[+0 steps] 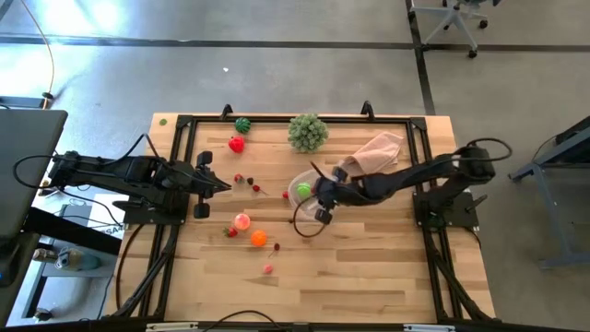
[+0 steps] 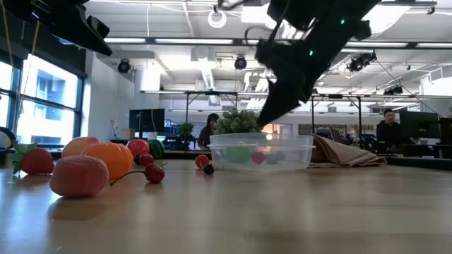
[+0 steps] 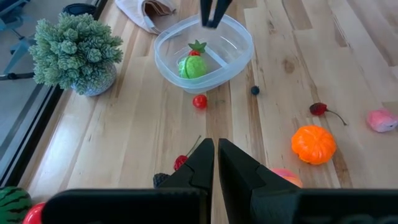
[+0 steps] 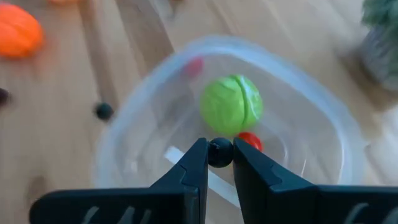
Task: Pick and placing Produce into tupperware
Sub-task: Put the bottom blueberry into the container
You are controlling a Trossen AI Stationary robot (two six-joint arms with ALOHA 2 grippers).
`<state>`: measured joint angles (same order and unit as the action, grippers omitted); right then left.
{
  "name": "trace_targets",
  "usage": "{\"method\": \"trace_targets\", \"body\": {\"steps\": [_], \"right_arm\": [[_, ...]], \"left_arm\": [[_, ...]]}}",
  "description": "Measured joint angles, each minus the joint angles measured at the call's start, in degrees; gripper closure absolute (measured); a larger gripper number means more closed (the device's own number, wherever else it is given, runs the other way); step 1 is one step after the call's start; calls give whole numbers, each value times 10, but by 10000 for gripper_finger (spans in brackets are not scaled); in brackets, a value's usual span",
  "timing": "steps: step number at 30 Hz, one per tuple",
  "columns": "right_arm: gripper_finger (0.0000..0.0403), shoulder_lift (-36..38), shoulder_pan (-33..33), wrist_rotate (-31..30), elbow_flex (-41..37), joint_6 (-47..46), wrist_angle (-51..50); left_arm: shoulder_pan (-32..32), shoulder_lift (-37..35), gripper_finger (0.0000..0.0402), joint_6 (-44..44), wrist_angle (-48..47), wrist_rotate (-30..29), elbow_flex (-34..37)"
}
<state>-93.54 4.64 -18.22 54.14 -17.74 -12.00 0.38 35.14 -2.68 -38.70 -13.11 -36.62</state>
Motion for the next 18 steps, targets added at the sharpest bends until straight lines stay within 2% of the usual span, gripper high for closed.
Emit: {"method": "trace_targets", "body": {"steps": [9,18], "right_arm": [[359,-53,-41,88,0,0,4],[346,-66,-54,100,0,-1,11]], "left_arm": [[0,0,387,0,0,0,0],[0,0,387,0,0,0,0]]}}
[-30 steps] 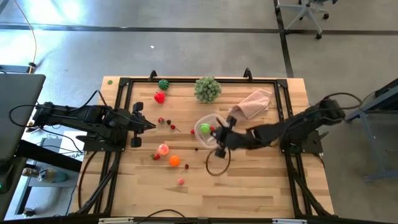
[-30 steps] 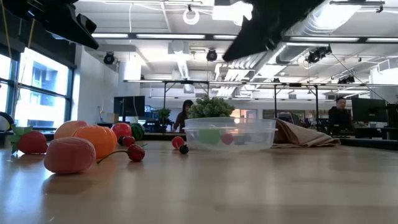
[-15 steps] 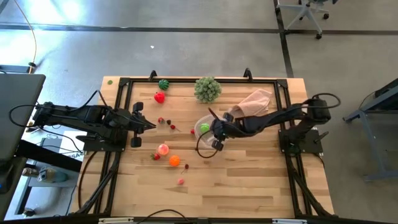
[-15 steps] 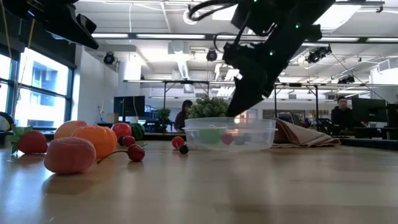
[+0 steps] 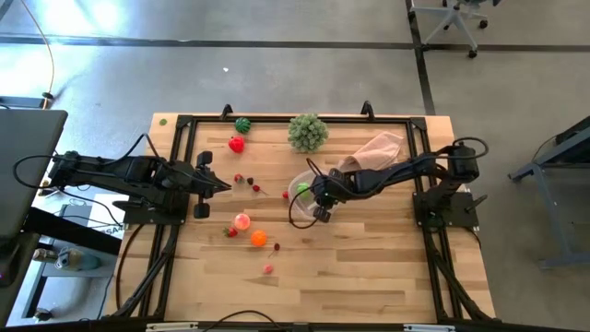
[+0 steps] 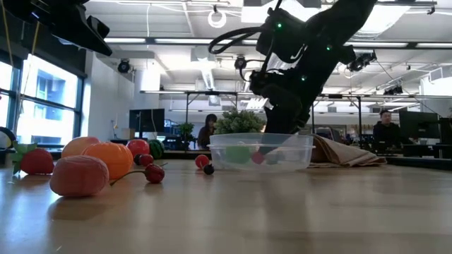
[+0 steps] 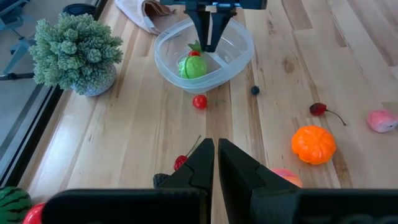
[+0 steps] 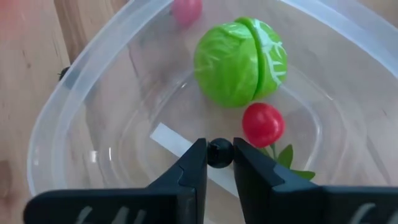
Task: Pick and placing Produce into tupperware
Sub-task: Put the bottom blueberry into the container, then put the blueberry into the container
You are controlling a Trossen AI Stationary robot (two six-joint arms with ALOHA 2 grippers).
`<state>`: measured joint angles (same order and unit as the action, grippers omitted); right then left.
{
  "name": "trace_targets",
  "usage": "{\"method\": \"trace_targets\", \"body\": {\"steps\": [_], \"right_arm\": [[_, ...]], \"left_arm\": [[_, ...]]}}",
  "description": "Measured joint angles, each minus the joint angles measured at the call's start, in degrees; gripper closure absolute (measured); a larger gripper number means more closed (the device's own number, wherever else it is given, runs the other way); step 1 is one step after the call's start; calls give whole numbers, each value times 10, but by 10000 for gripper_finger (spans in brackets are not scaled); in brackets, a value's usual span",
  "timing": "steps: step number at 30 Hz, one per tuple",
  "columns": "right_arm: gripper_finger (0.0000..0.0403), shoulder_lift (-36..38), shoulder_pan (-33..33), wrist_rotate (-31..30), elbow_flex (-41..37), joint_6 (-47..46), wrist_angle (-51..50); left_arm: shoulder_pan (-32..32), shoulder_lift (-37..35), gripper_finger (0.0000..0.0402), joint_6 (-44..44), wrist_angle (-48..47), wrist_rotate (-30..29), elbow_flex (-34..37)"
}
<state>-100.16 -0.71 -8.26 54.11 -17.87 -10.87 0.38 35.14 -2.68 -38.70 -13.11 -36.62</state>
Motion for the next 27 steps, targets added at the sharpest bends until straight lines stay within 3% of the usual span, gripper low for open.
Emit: {"method": "trace_targets", "body": {"steps": [9,27], "right_arm": [[313,0,-1,1,0,-1,0],[311,0,-10,5,0,13,7]], "left_arm": [[0,0,387,0,0,0,0],[0,0,387,0,0,0,0]]}}
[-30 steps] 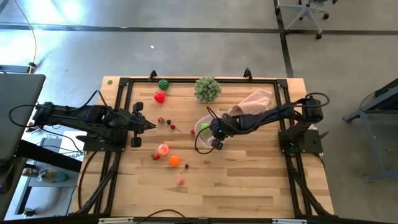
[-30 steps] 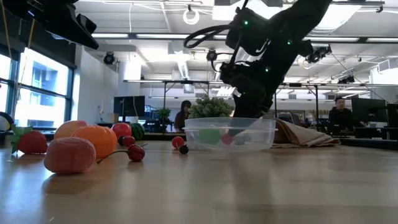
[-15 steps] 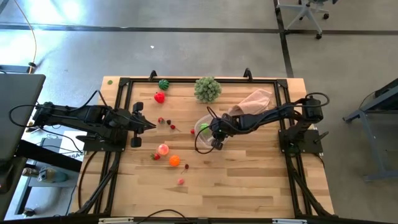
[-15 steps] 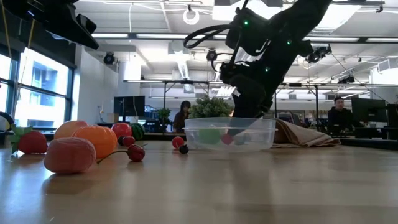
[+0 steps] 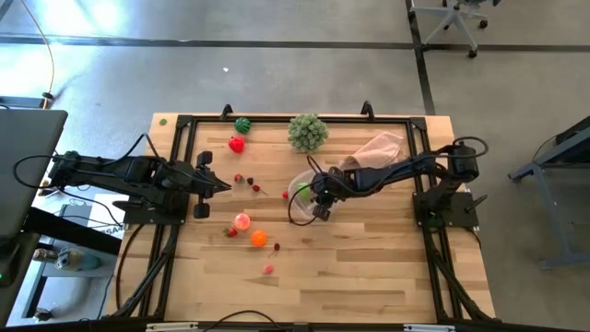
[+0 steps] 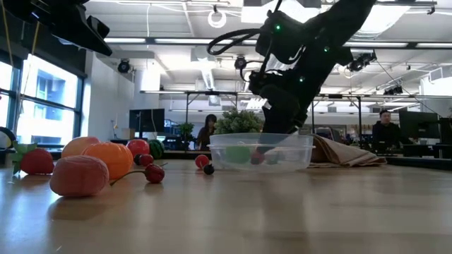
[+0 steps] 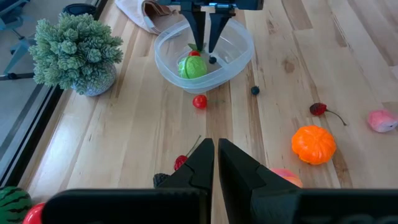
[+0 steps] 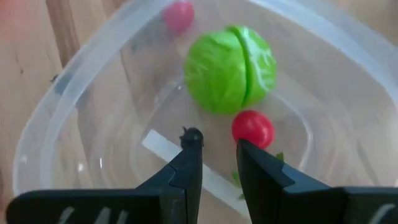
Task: Pick and placing Produce into tupperware
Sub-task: Put the blueberry into the container
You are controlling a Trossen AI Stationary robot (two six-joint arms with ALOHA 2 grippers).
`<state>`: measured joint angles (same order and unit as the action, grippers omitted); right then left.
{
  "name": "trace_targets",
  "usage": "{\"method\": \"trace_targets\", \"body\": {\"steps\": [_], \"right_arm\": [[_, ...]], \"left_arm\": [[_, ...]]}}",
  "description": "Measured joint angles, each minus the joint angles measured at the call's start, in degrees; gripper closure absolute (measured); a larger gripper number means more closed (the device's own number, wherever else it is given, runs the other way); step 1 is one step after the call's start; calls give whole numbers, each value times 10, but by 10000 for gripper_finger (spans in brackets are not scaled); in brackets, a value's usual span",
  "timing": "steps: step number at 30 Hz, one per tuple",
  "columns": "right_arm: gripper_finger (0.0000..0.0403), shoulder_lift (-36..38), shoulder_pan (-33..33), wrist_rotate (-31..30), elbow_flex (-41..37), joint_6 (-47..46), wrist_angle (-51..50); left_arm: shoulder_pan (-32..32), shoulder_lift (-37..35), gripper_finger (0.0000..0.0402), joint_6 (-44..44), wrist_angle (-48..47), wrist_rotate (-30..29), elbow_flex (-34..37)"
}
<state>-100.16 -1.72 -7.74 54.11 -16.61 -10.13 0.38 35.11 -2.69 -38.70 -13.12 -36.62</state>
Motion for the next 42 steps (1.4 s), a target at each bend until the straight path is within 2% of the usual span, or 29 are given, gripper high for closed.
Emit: {"method": "trace_targets", "body": {"steps": [9,14,18,22,24,26,29,34,42], "right_arm": [[311,21,21,8,29,52,18],[311,34,74,-17,61,85,52],[311,35,156,-88,60,102,127],[311,17,251,-223,30,89,225],[311,-4,287,-280,11,61,271],[311,-23,309,-310,2,13,287],[311,-58,310,-316,1,-38,288],[311,-112,279,-282,1,-91,323],[311,-166,233,-295,1,-140,373]], "left_arm": [[0,0,387,0,0,0,0],[0,0,387,0,0,0,0],[0,0,387,0,0,0,0],[0,0,387,0,0,0,0],[0,0,387,0,0,0,0],[0,0,387,0,0,0,0],[0,0,387,0,0,0,0],[0,0,387,0,0,0,0],[0,0,387,0,0,0,0]]}}
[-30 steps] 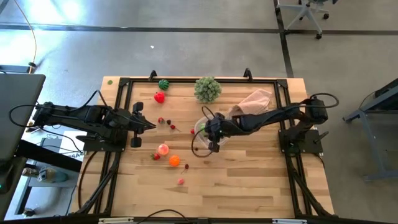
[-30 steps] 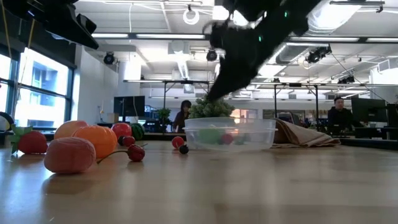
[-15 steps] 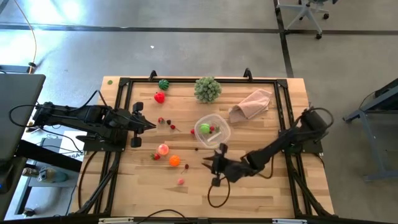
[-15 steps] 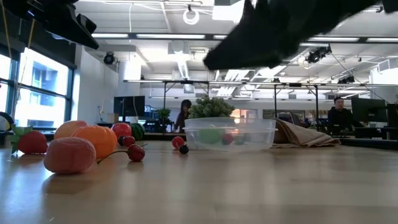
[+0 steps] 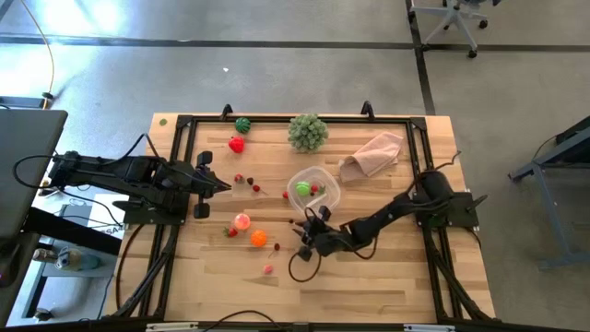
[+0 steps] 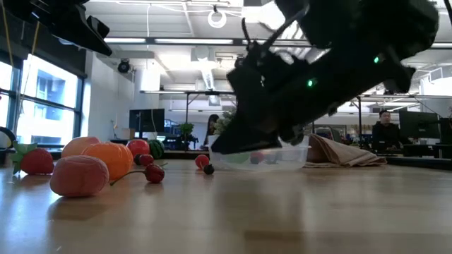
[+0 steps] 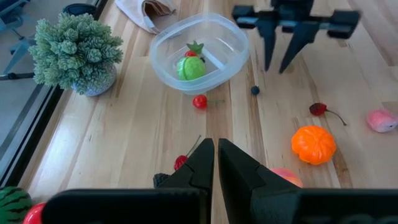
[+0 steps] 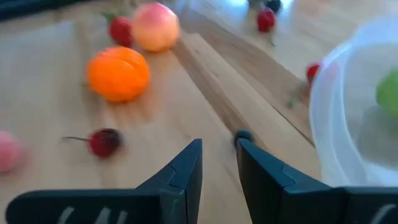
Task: Pick and placing Produce into tupperware
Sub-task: Put the blueberry into the container
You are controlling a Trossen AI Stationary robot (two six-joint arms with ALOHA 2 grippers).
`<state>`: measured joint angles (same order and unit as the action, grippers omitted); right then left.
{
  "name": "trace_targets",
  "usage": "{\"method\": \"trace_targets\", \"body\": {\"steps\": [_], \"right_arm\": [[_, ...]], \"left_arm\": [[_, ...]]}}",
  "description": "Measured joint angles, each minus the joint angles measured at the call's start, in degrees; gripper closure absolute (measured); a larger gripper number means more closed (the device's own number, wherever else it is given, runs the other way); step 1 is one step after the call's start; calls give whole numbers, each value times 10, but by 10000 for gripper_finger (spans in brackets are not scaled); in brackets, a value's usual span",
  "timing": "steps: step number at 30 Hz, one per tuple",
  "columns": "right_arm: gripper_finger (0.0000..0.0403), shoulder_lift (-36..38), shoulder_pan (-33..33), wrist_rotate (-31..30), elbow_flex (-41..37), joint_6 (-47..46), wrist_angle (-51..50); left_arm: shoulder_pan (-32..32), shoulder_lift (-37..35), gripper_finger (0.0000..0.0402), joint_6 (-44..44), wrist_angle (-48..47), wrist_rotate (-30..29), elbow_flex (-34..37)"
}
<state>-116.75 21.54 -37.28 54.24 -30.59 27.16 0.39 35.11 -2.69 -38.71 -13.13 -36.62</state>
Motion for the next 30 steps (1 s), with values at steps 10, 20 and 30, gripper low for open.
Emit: {"method": "trace_targets", "body": {"steps": [10,20,30], "right_arm": [[311,-26,-20,37,0,39,-2],[311,-26,-40,61,0,36,-3],[306,-25,-58,88,0,25,-1]], "left_arm": [[0,0,387,0,0,0,0],[0,0,387,0,0,0,0],[0,0,387,0,0,0,0]]}}
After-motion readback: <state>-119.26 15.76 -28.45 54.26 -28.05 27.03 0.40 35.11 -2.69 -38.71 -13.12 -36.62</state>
